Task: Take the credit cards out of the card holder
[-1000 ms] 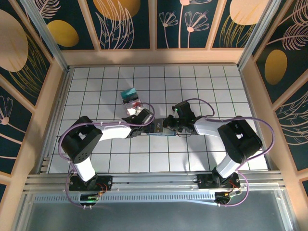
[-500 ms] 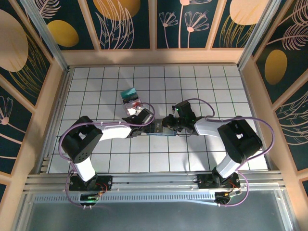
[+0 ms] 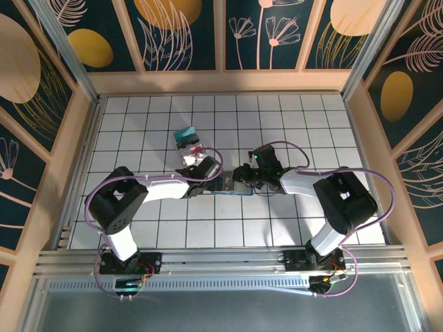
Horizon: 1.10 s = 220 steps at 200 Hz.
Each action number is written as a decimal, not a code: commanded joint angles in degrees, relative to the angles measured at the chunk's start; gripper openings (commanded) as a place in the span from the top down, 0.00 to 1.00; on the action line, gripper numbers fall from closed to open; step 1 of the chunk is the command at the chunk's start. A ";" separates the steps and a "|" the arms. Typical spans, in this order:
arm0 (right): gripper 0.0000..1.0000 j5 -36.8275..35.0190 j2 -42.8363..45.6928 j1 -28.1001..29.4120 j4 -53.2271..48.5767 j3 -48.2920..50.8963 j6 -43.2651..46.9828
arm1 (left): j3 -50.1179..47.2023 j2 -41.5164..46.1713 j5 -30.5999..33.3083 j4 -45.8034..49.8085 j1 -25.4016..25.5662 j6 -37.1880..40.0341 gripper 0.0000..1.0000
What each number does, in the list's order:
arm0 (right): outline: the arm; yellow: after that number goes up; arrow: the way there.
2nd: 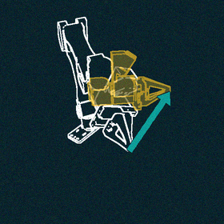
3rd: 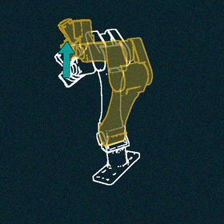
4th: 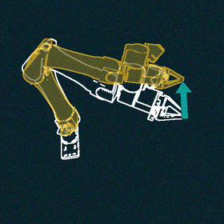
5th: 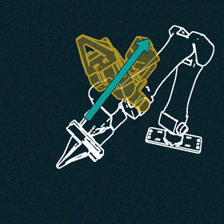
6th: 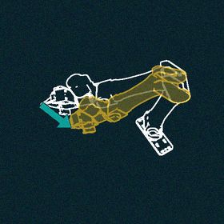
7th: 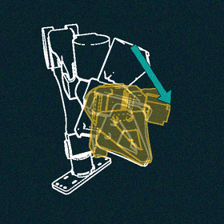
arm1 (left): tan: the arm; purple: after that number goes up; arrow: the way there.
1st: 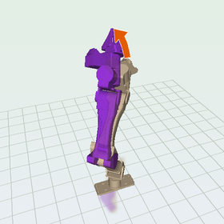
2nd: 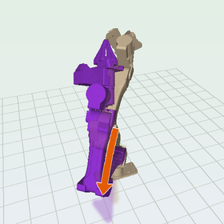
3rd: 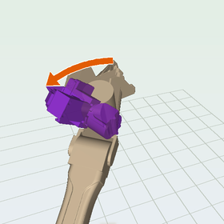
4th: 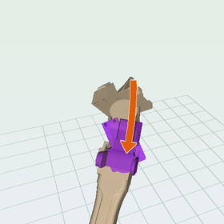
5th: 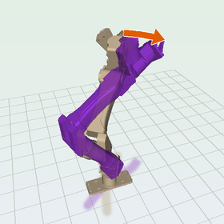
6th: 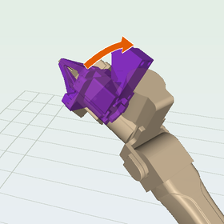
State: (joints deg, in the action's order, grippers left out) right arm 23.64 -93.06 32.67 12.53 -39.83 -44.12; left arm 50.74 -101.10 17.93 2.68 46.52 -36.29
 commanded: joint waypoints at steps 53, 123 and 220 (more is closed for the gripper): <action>0.72 0.44 -3.13 -0.32 2.72 0.49 -1.34 | -0.93 -2.00 -1.15 2.64 0.52 0.06 0.01; 0.72 3.57 -3.75 -0.32 7.98 0.71 -2.35 | -1.34 -1.99 -1.76 2.33 0.46 -0.05 0.01; 0.75 8.25 -6.38 -0.28 18.22 2.83 -5.16 | -1.65 -1.48 -2.65 2.16 0.84 -0.68 0.01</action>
State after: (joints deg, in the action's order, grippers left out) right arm 28.60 -97.86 32.53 25.02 -38.26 -47.99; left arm 50.57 -101.16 17.39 2.28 46.52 -36.73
